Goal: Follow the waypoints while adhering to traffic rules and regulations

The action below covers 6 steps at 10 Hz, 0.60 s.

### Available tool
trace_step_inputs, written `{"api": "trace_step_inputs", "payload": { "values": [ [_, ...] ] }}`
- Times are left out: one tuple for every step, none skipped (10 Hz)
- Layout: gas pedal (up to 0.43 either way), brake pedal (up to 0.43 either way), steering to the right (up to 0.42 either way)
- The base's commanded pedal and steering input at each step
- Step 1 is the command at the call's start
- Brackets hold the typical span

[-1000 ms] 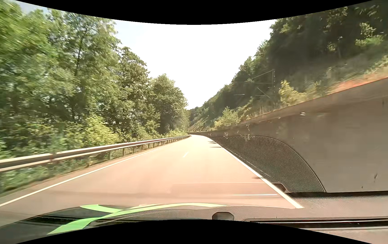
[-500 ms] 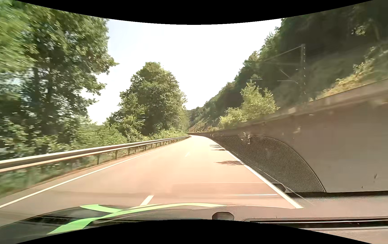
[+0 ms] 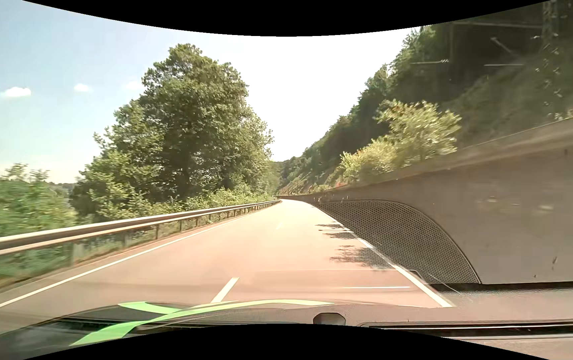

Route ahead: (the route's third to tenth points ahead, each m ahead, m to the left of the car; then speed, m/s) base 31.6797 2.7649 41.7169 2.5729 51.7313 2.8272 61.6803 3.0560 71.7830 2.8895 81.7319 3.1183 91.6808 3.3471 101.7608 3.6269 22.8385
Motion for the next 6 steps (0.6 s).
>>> {"api": "trace_step_inputs", "payload": {
  "values": [
    [0.280,0.000,-0.004],
    [0.248,0.000,-0.003],
    [0.248,0.000,-0.004],
    [0.248,0.000,-0.004],
    [0.248,0.000,-0.003],
    [0.268,0.000,-0.003]
  ]
}}
